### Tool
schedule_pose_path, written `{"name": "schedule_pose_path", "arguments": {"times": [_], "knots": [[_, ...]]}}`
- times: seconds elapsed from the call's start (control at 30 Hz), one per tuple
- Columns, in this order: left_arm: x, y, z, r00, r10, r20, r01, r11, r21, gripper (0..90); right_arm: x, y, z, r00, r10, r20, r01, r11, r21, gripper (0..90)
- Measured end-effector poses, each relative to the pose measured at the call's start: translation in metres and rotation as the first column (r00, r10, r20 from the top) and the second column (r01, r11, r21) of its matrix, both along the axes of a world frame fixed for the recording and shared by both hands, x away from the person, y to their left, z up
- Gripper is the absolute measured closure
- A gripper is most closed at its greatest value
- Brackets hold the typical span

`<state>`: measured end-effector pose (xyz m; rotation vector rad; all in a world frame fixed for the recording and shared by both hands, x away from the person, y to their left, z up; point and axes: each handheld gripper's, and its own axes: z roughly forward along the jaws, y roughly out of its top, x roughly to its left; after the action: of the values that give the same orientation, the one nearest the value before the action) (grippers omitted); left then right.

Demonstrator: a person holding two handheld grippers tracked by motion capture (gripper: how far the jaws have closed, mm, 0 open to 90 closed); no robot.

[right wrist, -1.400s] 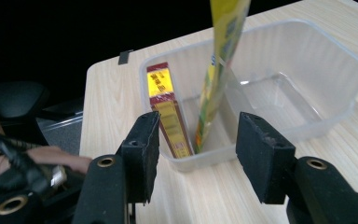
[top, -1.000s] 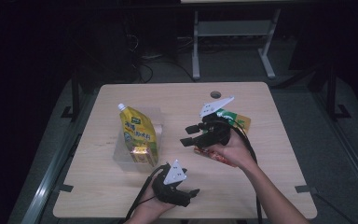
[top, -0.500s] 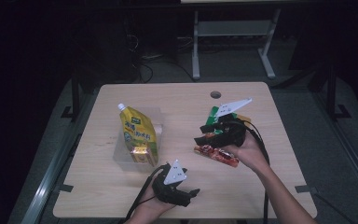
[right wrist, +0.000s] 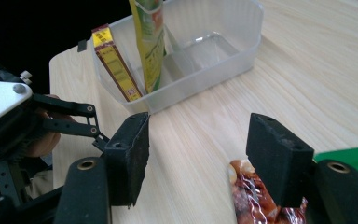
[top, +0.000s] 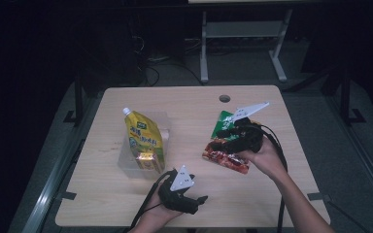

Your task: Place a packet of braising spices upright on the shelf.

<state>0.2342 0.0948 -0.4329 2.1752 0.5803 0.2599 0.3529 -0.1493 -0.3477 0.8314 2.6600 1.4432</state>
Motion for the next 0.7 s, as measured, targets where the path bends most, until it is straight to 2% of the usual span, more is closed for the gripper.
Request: {"name": "schedule_pose_path", "arguments": {"times": [0.4, 0.53, 0.57, 0.6, 0.7], "knots": [[0.002, 0.0, 0.002, 1.0, -0.009, 0.002, 0.009, 0.9999, 0.013, 22.7, -0.005, -0.024, -0.007, 0.9984, -0.052, -0.02, 0.052, 0.999, -0.004, 37.6], [0.003, -0.002, 0.002, 1.0, -0.004, -0.006, 0.004, 1.0, 0.004, 23.2, -0.006, -0.034, -0.01, 0.9966, -0.076, -0.031, 0.075, 0.997, -0.016, 36.9], [0.004, -0.003, 0.003, 0.9999, -0.009, -0.005, 0.009, 0.9999, 0.015, 23.2, -0.006, -0.034, -0.01, 0.9966, -0.076, -0.031, 0.075, 0.997, -0.016, 36.9], [0.005, -0.004, 0.004, 0.9999, -0.009, -0.004, 0.009, 0.9999, 0.012, 23.5, -0.006, -0.039, -0.011, 0.9956, -0.091, -0.025, 0.09, 0.995, -0.031, 36.7], [0.006, -0.007, 0.006, 1.0, -0.001, -0.008, 0.001, 1.0, 0.001, 24.1, -0.007, -0.044, -0.011, 0.9944, -0.102, -0.028, 0.101, 0.994, -0.029, 36.8]]}}
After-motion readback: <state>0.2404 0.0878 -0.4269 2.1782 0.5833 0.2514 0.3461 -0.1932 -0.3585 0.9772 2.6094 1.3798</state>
